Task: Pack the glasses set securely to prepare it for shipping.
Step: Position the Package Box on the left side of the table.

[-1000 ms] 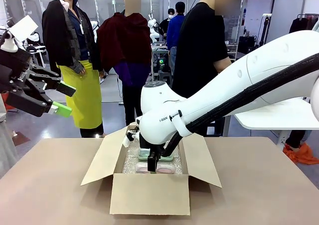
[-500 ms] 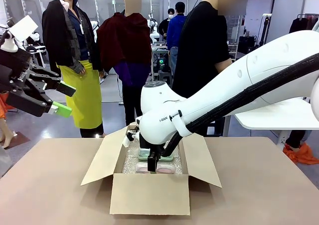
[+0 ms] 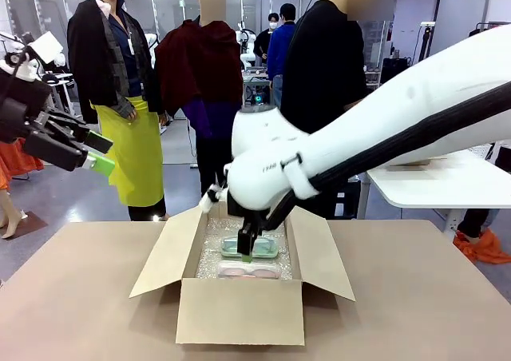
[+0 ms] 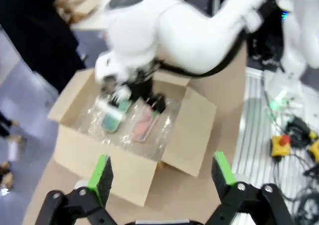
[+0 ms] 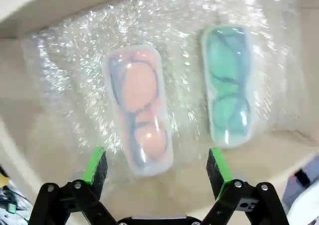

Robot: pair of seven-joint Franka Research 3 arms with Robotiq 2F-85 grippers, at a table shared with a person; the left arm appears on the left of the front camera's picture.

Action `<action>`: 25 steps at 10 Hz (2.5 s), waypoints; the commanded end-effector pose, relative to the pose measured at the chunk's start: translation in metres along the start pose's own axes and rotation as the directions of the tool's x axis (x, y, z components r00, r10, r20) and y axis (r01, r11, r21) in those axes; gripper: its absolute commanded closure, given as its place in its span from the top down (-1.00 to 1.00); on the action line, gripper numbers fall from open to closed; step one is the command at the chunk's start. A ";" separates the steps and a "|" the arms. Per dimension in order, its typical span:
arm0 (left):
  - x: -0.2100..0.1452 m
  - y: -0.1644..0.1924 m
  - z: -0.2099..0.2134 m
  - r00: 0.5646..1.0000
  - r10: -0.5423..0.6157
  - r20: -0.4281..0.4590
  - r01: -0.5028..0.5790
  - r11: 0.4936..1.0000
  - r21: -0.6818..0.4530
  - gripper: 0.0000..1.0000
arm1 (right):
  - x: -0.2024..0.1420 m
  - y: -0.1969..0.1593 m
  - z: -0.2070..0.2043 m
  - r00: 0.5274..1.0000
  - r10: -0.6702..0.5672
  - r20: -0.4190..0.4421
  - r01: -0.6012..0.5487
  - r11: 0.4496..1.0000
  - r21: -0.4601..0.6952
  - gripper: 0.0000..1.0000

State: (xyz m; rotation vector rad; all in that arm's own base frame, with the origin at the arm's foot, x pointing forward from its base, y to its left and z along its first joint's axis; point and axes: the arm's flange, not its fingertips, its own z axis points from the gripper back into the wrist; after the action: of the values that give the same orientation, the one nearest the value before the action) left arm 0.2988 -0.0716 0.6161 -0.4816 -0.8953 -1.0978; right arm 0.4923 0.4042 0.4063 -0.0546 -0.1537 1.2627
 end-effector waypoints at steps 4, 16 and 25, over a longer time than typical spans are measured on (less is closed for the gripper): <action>-0.042 0.103 -0.023 0.805 0.590 -0.060 -0.584 0.806 0.093 1.00 | -0.097 0.006 0.090 0.928 -0.353 0.120 0.360 0.932 -0.046 1.00; -0.155 0.176 -0.106 0.374 0.894 -0.248 -0.916 0.399 0.054 1.00 | -0.325 0.022 0.167 0.499 -0.803 0.326 0.858 0.511 -0.056 1.00; -0.244 0.230 -0.164 0.262 0.900 -0.349 -0.964 0.226 -0.142 1.00 | -0.325 0.022 0.167 0.499 -0.803 0.326 0.858 0.511 -0.056 1.00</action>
State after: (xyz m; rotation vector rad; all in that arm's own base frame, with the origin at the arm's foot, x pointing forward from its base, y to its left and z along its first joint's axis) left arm 0.5164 0.0345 0.3410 -0.9444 -0.0700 -0.0584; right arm 0.3497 0.0937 0.5394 0.0128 -0.4853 0.2256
